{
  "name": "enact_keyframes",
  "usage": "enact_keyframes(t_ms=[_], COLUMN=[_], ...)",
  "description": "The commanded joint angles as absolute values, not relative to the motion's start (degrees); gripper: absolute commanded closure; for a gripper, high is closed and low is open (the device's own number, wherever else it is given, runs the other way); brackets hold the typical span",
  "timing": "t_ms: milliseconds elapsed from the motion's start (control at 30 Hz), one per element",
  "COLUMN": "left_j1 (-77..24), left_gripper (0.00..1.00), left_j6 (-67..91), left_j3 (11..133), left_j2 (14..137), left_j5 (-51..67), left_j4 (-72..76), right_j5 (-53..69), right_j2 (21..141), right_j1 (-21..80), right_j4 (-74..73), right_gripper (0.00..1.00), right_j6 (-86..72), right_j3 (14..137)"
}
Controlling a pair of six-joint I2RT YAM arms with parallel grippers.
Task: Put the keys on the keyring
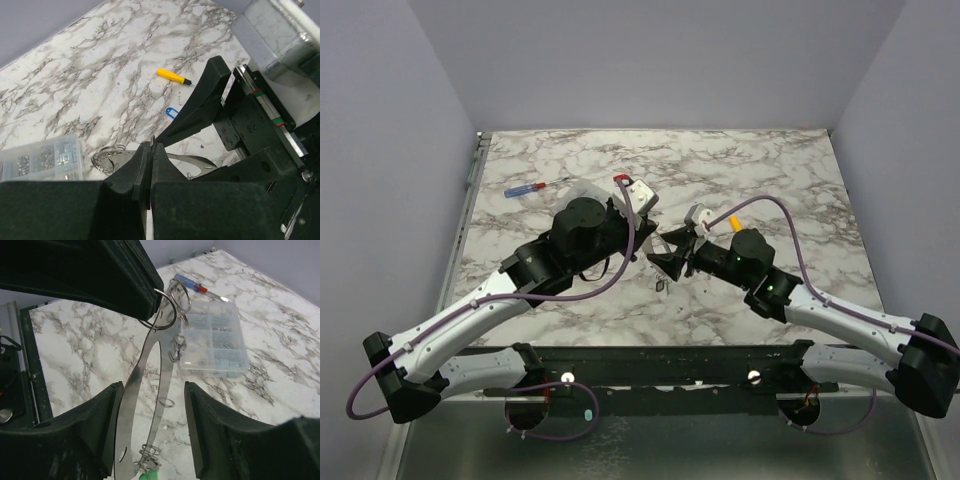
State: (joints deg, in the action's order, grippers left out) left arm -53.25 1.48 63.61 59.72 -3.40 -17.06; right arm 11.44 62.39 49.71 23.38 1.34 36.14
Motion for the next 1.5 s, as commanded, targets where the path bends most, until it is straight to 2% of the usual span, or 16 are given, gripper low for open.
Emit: enact_keyframes(t_ms=[0,367,767,1033,1333,1467], left_j1=[-53.2,-53.2,-53.2,-53.2,-53.2,-53.2], left_gripper=[1.0,1.0,1.0,1.0,1.0,1.0], left_j6=[1.2,-1.5,-2.3,-2.7,-4.9,-5.5], left_j3=[66.4,69.0,72.1,73.8,78.0,79.2], left_j2=[60.0,61.5,63.4,64.9,67.3,67.8], left_j5=[-2.1,-0.8,2.0,4.0,10.6,12.2], left_j4=[-18.6,-22.1,-25.6,-27.0,-31.5,-32.1], right_j5=[13.5,15.7,18.6,20.2,24.0,21.5], right_j2=[60.0,54.6,51.0,52.1,52.4,51.8], right_j1=[49.9,49.9,50.0,50.0,50.0,49.9], right_j4=[21.7,19.0,19.3,19.6,17.7,16.4], right_gripper=[0.39,0.2,0.11,0.11,0.21,0.24], right_j6=[1.7,1.1,-1.7,-2.8,-0.6,1.5], right_j3=[35.6,35.6,37.1,39.7,40.1,39.9])
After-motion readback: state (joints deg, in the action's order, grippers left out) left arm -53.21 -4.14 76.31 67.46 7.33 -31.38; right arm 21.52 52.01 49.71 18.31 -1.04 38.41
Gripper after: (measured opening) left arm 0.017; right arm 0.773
